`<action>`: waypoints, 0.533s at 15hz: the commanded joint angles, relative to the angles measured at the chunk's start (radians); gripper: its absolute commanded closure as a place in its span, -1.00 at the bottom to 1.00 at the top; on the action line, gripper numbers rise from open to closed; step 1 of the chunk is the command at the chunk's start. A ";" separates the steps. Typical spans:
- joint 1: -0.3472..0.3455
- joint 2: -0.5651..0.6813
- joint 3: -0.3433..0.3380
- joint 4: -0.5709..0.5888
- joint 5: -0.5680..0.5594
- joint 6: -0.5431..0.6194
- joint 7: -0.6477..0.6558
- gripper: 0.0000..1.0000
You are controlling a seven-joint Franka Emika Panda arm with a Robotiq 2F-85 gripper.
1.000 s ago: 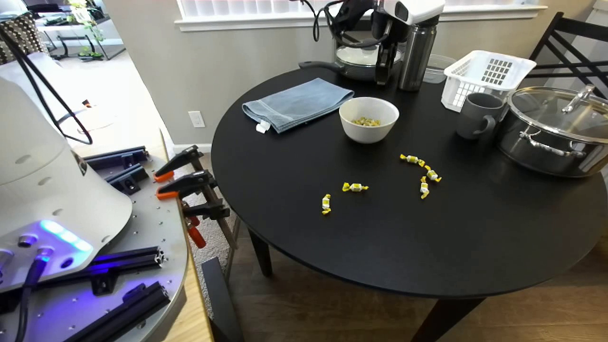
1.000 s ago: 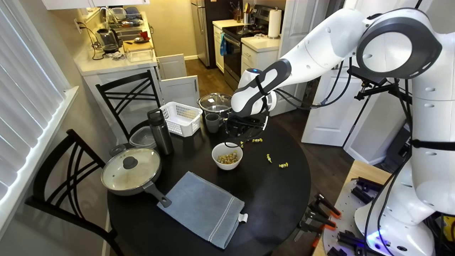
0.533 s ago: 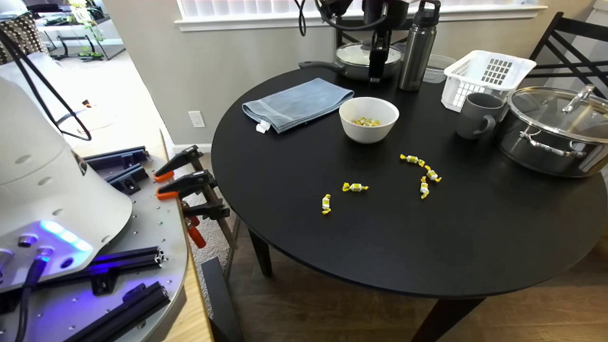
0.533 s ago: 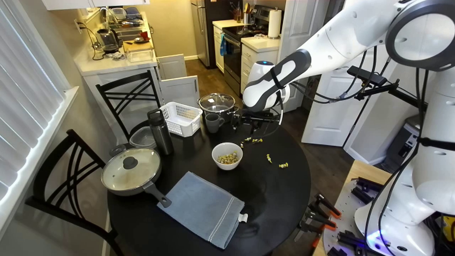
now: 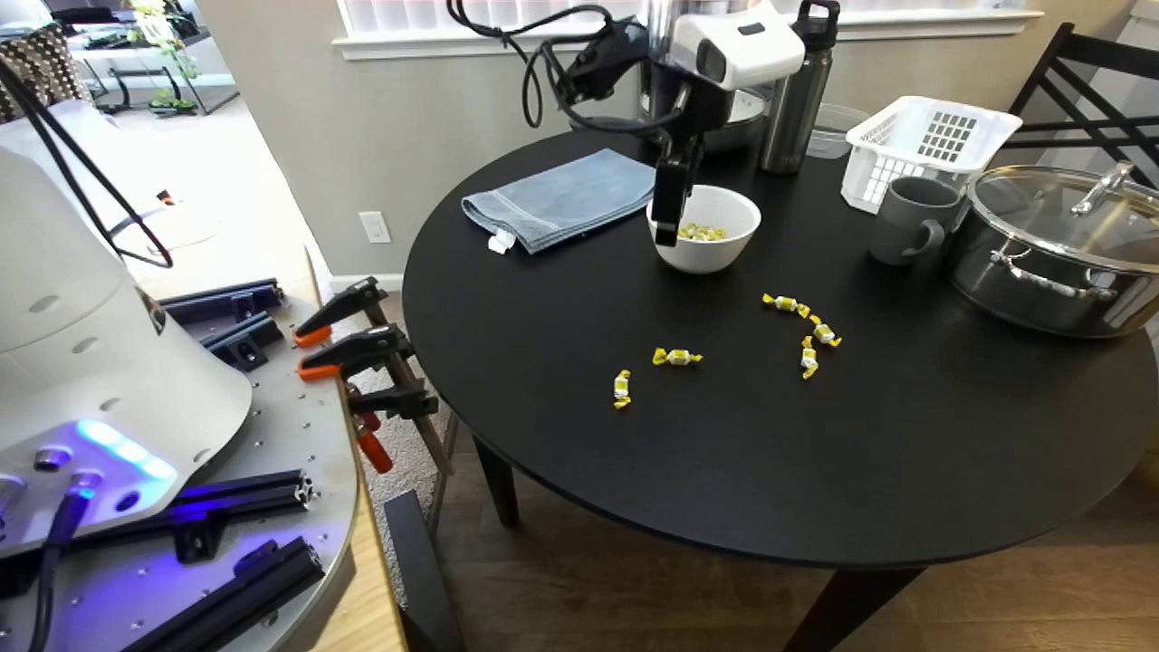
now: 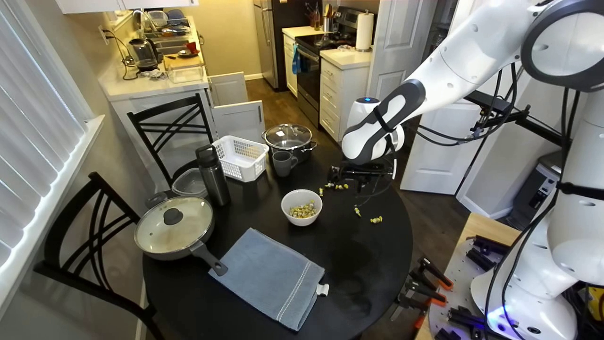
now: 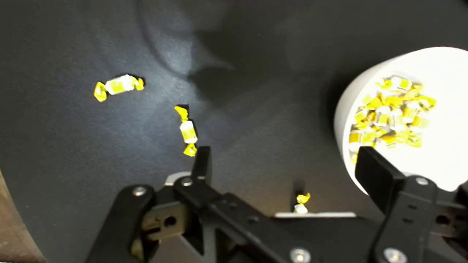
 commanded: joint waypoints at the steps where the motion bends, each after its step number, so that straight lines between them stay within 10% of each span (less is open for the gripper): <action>1: 0.010 0.032 -0.037 -0.057 -0.050 0.073 0.052 -1.00; 8: 0.007 0.231 -0.059 -0.015 -0.025 0.204 0.028 -1.00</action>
